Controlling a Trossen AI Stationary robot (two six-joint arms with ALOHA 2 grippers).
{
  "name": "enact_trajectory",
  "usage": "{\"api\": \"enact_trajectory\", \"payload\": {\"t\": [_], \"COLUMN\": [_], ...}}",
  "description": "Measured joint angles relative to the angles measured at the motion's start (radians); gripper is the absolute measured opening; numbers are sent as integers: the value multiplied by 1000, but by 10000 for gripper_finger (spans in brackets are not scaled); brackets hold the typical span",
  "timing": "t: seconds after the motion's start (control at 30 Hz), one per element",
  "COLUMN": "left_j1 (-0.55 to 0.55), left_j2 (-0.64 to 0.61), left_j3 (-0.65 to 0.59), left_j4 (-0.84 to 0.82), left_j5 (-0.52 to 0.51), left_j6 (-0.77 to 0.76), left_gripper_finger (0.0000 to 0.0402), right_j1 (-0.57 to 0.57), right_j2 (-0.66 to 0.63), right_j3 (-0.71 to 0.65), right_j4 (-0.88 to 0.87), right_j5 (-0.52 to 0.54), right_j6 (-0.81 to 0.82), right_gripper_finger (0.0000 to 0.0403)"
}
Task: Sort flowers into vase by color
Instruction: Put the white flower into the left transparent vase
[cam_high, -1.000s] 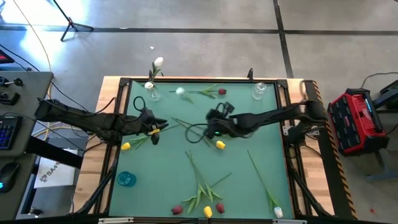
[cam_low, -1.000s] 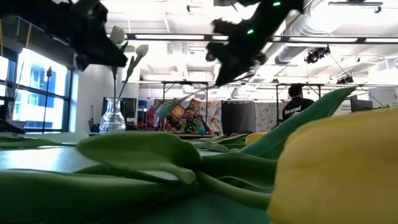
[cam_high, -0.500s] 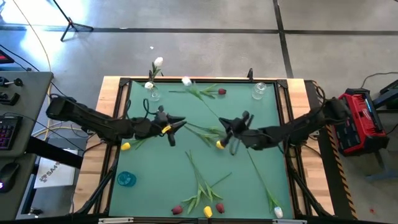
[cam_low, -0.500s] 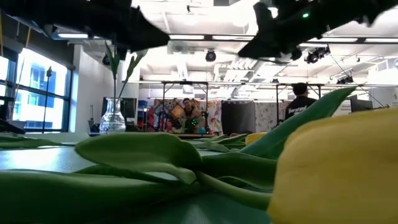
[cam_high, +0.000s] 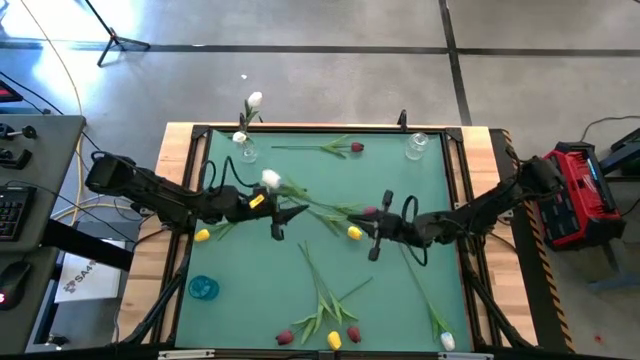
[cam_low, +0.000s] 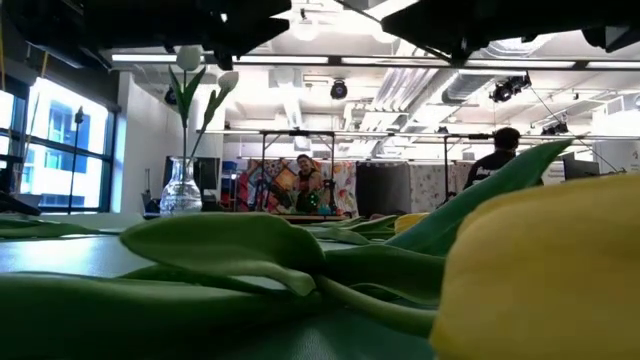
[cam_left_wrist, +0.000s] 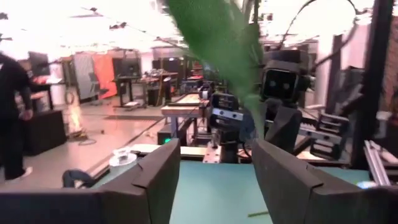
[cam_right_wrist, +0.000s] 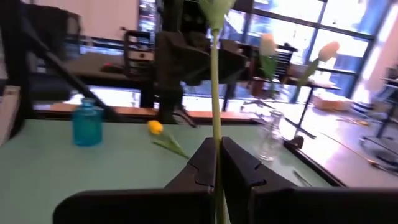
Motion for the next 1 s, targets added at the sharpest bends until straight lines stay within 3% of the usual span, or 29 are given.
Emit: {"api": "enact_trajectory", "payload": {"t": [0.13, 0.4, 0.8, 1.0], "left_j1": [-6, -17, -16, -17], "left_j2": [0, 0, 0, 18], "left_j3": [0, 1, 2, 24], "left_j4": [8, 122, 163, 158], "left_j5": [51, 118, 109, 197], "left_j6": [71, 133, 125, 130], "left_gripper_finger": [189, 147, 119, 119], "right_j1": [-5, -33, -127, -181], "right_j2": [0, 0, 1, 1], "right_j3": [1, 1, 2, 2], "right_j4": [12, 18, 75, 108], "right_j5": [-38, -61, -331, -402], "right_j6": [0, -1, -105, -102], "right_gripper_finger": [0, 0, 0, 0]}}
